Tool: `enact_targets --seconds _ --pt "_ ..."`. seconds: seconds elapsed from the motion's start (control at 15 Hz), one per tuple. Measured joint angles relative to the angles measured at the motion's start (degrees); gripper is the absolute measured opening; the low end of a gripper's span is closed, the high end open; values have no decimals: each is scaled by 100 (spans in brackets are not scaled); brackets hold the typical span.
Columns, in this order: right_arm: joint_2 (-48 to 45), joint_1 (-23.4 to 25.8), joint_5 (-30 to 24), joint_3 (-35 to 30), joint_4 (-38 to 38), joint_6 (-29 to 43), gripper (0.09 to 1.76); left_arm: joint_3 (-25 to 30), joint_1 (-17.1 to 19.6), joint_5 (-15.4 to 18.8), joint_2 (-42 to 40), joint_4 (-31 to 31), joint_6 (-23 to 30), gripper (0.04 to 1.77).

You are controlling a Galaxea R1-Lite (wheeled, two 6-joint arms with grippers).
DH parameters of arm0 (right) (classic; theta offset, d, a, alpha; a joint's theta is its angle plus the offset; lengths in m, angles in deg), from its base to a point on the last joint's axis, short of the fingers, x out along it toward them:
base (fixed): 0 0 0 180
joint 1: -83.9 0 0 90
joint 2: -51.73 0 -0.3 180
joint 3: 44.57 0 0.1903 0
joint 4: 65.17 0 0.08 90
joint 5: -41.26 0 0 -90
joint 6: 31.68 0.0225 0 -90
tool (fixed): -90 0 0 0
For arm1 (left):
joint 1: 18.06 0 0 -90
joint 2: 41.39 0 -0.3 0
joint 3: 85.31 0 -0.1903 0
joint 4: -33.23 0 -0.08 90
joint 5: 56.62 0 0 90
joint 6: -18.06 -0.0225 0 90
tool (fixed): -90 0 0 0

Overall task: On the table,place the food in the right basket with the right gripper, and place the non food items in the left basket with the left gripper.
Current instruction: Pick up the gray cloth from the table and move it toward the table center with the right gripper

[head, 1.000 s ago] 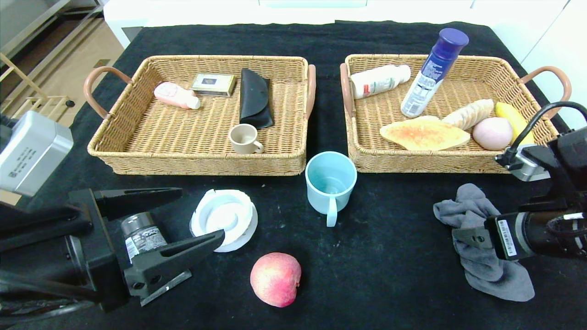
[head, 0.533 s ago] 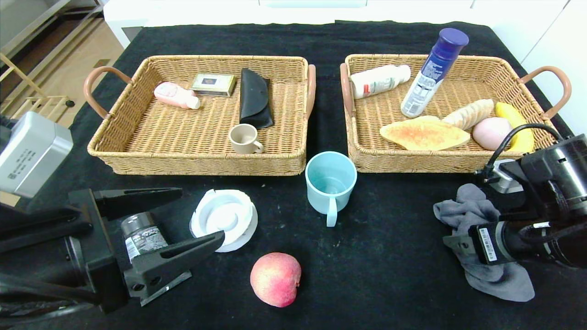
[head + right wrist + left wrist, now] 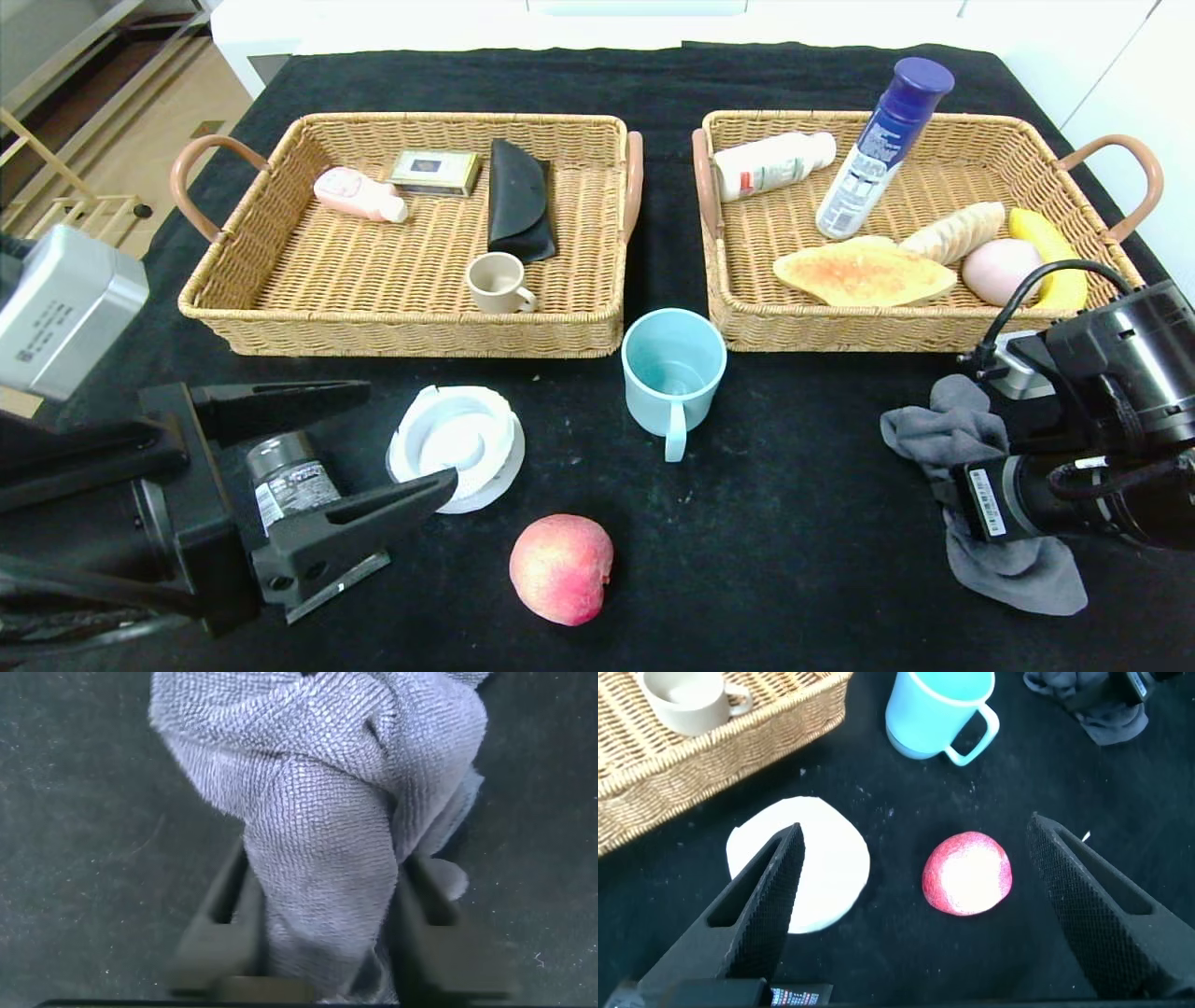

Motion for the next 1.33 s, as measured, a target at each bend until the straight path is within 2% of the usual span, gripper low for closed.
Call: enact_targets --seconds 0.07,0.73,0.93,1.33 --pt "9 4 9 2 -2 2 32 -2 0 2 0 -11 -4 172" --pt "-173 -88 -207 160 -73 13 31 71 2 2 5 -5 -12 172" --pt "-450 -330 -205 421 -308 22 31 79 -6 2 2 -2 -39 172" --pt "-617 -1154 -350 672 -549 410 31 83 -9 2 -28 -5 -69 172"
